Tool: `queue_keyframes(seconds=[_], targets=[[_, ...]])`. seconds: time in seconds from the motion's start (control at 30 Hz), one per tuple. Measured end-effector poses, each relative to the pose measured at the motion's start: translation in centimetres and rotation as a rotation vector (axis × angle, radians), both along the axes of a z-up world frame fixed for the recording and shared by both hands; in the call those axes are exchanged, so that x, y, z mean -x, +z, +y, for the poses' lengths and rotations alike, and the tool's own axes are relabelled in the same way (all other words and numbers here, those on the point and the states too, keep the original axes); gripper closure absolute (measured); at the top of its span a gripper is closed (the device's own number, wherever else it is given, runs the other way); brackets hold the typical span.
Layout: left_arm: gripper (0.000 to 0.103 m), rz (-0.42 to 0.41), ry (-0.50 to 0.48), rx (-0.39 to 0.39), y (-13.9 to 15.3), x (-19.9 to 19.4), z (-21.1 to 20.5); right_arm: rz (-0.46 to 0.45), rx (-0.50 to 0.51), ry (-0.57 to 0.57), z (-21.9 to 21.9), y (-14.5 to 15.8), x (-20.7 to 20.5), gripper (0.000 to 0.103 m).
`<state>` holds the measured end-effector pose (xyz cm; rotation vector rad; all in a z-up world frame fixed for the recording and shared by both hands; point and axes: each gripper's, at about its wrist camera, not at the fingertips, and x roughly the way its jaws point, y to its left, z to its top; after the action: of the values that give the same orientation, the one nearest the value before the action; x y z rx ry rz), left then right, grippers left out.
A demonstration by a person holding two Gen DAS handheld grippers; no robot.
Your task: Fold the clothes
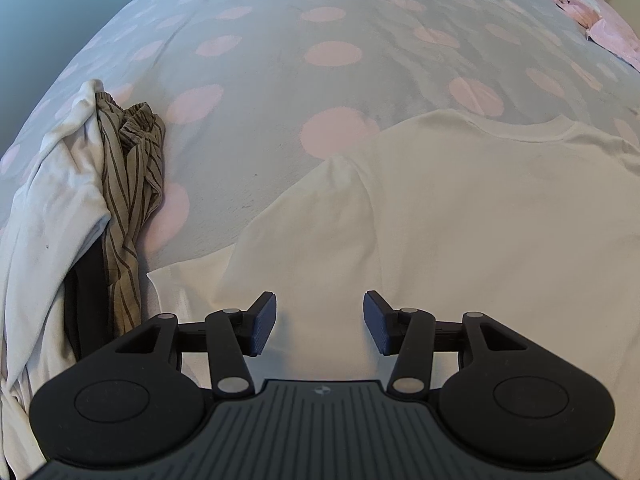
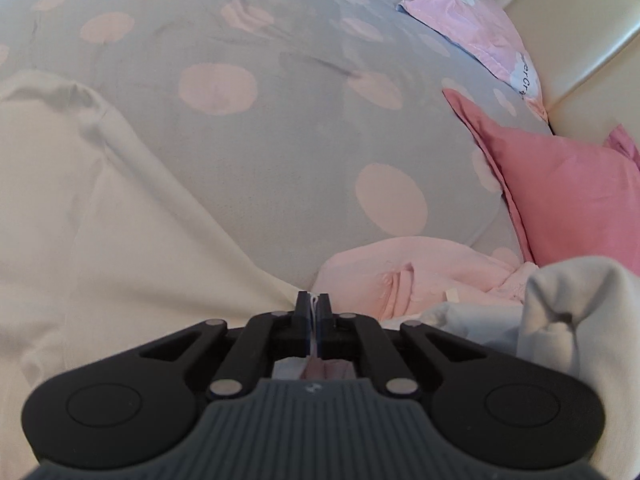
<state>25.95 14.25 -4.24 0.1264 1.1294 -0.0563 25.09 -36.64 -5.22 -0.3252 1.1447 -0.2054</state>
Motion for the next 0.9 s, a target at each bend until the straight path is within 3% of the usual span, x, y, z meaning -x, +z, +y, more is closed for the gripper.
queue_keyframes(seconds=[0.07, 0.13, 0.2, 0.47, 0.67, 0.9], targets=[[0.057, -0.007, -0.006, 0.003, 0.2, 0.1, 0.0, -0.023, 0.008, 0.009, 0.1, 0.4, 0.1, 0.094], [0.057, -0.011, -0.01, 0.003, 0.4, 0.3, 0.0, -0.062, -0.003, 0.017, 0.3, 1.3, 0.5, 0.078], [0.057, -0.013, -0.014, 0.001, 0.4, 0.4, 0.1, -0.091, -0.011, 0.034, 0.8, 2.5, 0.9, 0.073], [0.057, -0.04, -0.067, 0.005, 1.2, 2.4, -0.7, -0.099, -0.167, 0.094, 2.4, 5.3, 5.9, 0.07], [0.057, -0.082, -0.123, 0.044, 3.0, 4.6, -2.6, -0.07, -0.266, 0.07, 1.9, 5.4, 11.9, 0.066], [0.057, -0.124, -0.181, 0.116, 4.5, 8.6, -5.1, -0.028, -0.316, 0.168, 4.0, 4.4, 20.2, 0.064]])
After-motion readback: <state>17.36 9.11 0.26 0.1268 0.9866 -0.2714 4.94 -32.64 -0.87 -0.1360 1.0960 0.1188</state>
